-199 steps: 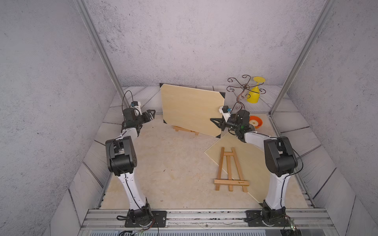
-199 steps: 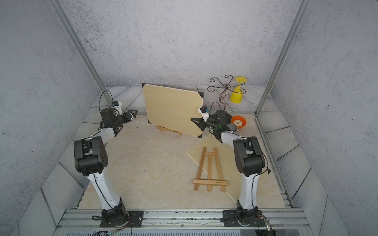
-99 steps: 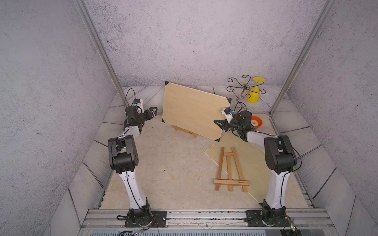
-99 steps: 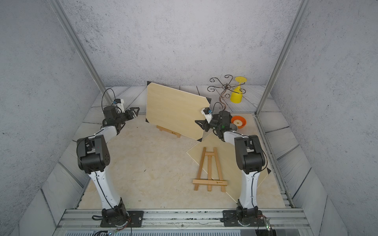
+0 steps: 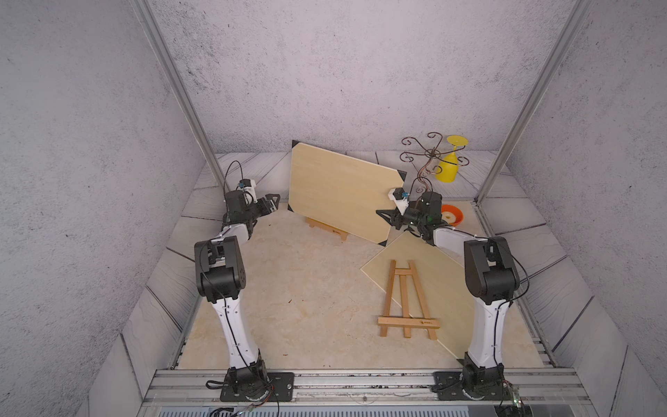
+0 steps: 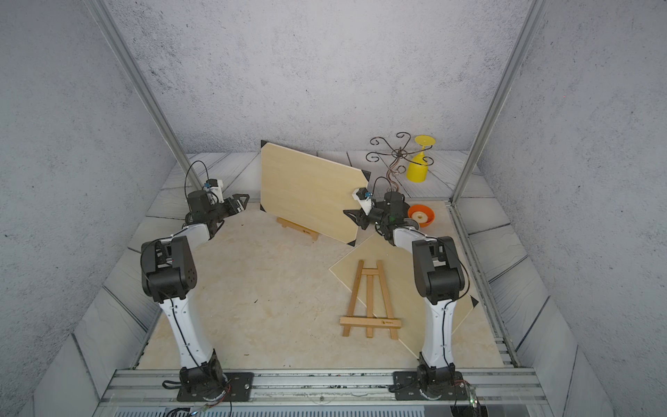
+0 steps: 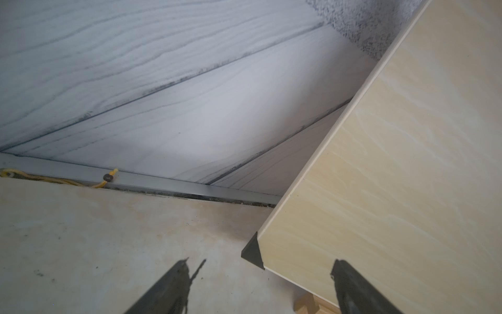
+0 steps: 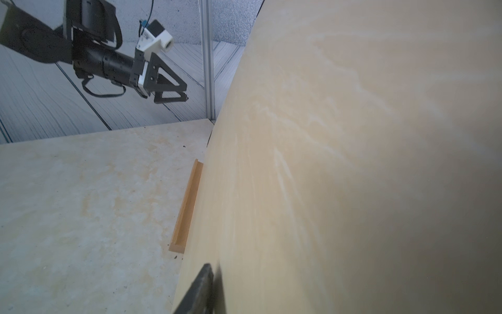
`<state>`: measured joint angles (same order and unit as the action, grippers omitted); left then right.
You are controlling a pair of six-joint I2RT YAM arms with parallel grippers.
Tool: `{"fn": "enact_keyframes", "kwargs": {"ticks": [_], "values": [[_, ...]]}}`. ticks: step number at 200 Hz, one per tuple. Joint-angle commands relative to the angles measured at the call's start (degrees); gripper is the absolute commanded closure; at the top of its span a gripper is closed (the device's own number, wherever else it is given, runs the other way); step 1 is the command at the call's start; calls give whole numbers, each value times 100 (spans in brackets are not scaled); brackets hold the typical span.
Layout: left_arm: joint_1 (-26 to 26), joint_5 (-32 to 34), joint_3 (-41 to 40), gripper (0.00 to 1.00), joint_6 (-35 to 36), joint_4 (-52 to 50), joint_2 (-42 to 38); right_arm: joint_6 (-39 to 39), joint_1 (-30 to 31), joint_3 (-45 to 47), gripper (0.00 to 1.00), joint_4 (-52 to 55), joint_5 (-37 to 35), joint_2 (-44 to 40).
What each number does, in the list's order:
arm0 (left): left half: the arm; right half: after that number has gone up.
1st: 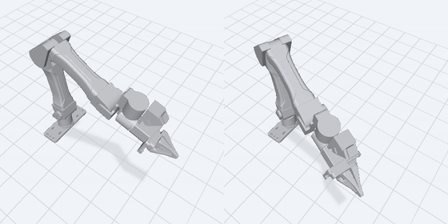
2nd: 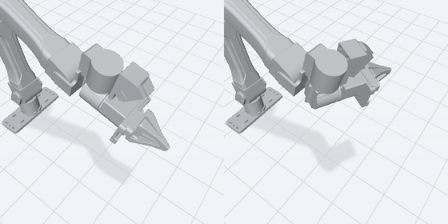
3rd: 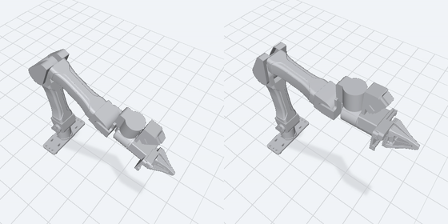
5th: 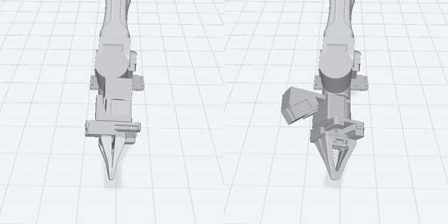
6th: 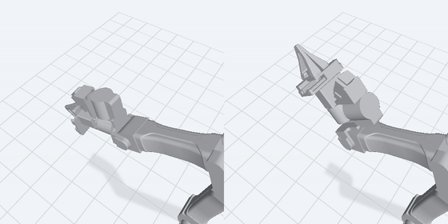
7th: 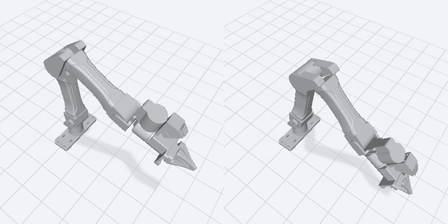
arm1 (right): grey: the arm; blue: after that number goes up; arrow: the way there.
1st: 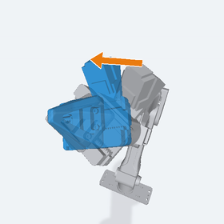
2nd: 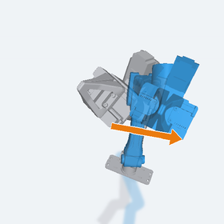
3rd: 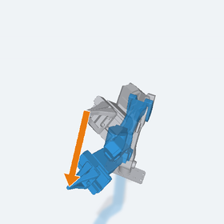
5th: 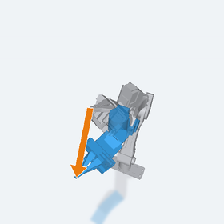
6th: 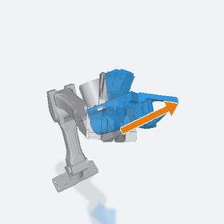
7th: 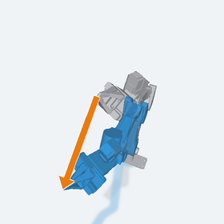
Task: Assemble the easel
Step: Place the drawing board on the easel.
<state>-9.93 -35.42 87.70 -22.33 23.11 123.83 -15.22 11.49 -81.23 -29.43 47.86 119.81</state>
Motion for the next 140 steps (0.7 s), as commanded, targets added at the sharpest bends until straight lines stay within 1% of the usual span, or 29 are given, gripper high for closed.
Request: {"fn": "enact_keyframes", "kwargs": {"ticks": [1,17,26,41,51,59,110,140], "values": [[48,-56,118,15,81,54,-23,-288,-26,60,50,-41,-133,93],[46,-85,44,15,77,127,-64,-332,-35,79,42,115,-243,3],[48,-58,2,15,81,146,-84,-266,-48,101,36,80,-334,-23],[46,-65,6,15,66,133,-96,-119,-89,155,22,42,-424,-69],[52,-99,4,15,44,137,-103,49,-126,277,8,-152,-421,-116],[48,-98,-7,15,28,149,-121,159,-163,432,0,-362,-426,-186],[48,-40,-134,15,70,80,-316,283,-193,1006,1,-711,-607,-706],[51,59,-329,15,-12,111,-543,518,-267,1712,1,-1125,-830,-1228]]}}
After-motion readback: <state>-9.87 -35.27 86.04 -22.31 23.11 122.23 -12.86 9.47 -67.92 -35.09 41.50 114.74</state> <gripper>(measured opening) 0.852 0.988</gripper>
